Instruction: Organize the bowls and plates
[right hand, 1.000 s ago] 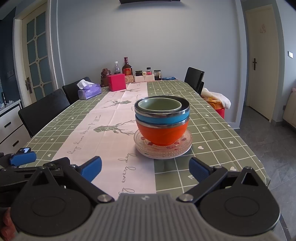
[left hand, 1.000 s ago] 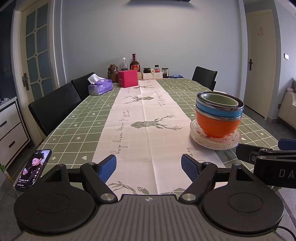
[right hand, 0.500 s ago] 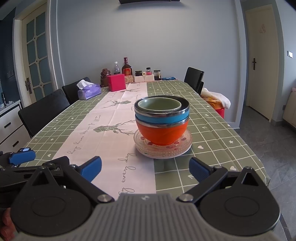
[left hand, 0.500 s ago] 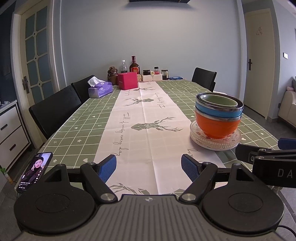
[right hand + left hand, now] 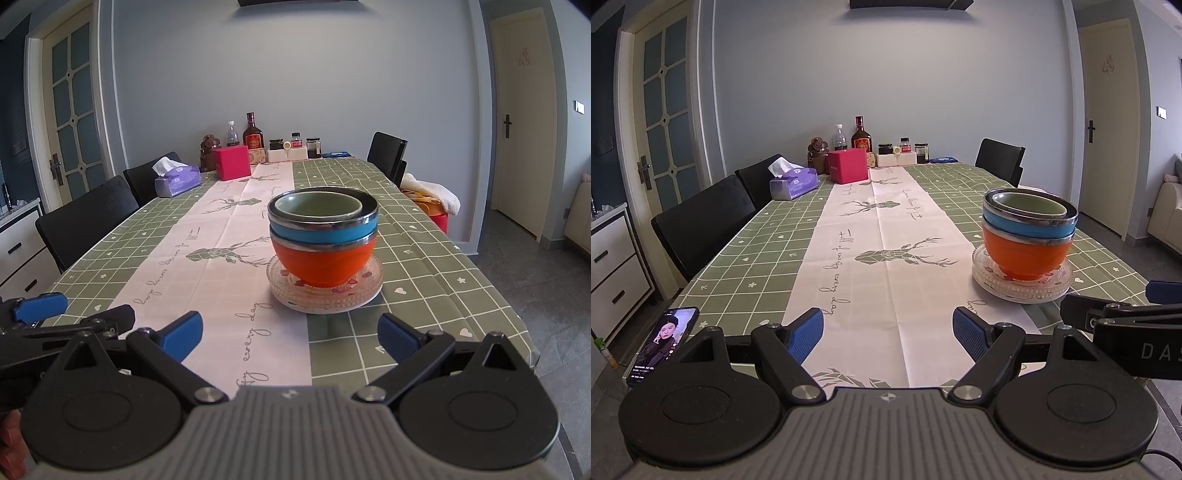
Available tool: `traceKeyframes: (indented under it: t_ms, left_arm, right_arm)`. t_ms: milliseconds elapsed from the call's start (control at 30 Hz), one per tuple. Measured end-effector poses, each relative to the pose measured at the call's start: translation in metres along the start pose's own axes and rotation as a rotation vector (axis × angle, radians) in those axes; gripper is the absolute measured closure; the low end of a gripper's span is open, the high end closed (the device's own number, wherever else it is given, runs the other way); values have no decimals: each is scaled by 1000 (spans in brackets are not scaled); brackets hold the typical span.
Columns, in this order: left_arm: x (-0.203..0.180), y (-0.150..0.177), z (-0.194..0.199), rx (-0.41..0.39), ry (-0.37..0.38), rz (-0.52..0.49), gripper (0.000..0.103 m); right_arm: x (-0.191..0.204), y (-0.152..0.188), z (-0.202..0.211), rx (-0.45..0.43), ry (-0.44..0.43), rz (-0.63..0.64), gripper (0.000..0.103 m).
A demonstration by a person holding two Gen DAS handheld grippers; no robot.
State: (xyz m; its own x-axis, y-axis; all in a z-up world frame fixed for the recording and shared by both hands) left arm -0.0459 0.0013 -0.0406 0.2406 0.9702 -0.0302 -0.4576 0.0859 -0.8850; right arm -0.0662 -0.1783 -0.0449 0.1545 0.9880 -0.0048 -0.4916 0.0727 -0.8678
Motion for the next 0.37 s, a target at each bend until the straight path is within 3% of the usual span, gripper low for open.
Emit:
traceKeyframes:
  t_ms: [367]
  left_arm:
    - [0,0,2,-10,-3,-6,10]
  right_arm:
    - [1,3,-1,3,-2,4,4]
Point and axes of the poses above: each gripper's, at about its wrist camera, not at the fingertips, and z roughly against the way its jaws point, x to its left, y to its underside, the point moved 4 cm from there along -z, roughly the way its jaws point, and after that the axes turned 13 degrees about y, right-handed, at the moved point
